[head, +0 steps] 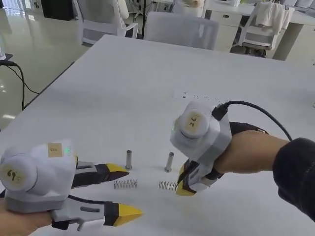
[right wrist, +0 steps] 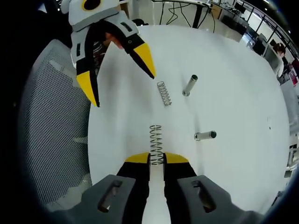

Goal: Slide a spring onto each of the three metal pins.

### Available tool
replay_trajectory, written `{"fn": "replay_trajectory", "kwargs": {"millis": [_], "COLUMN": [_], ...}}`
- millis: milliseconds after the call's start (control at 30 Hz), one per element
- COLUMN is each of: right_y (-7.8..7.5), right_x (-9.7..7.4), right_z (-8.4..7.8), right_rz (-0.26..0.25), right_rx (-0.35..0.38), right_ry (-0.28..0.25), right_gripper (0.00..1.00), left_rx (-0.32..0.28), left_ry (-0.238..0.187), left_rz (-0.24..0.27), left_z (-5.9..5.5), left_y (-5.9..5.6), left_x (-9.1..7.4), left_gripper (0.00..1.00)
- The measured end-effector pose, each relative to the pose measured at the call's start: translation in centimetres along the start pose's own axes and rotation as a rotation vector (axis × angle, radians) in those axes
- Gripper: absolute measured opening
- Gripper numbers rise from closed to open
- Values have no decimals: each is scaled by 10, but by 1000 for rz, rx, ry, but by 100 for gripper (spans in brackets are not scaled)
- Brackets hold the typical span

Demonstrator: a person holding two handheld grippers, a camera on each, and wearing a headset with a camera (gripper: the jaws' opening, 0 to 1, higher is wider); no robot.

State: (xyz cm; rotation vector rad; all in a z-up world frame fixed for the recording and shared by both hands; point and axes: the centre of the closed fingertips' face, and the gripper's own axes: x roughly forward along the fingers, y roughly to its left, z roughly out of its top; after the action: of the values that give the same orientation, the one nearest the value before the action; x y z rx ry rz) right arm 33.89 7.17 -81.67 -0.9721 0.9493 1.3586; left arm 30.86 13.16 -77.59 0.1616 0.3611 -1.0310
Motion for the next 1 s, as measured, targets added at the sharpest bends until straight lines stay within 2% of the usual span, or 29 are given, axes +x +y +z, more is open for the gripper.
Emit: {"fn": "replay_trajectory", "kwargs": {"millis": [333, 1000], "right_y": [11, 24], "right_x": [-14, -27], "right_z": [9, 23], "right_rz": [6, 2], "right_rx": [-22, -86], "right_ry": [-28, -27], "right_gripper": [8, 8], "left_rx": [30, 72], "left_ry": [7, 0], "left_rz": [-36, -76], "left_z": [7, 17], "left_y": [-7, -16], "left_x": [11, 19], "left_gripper": [43, 35]}}
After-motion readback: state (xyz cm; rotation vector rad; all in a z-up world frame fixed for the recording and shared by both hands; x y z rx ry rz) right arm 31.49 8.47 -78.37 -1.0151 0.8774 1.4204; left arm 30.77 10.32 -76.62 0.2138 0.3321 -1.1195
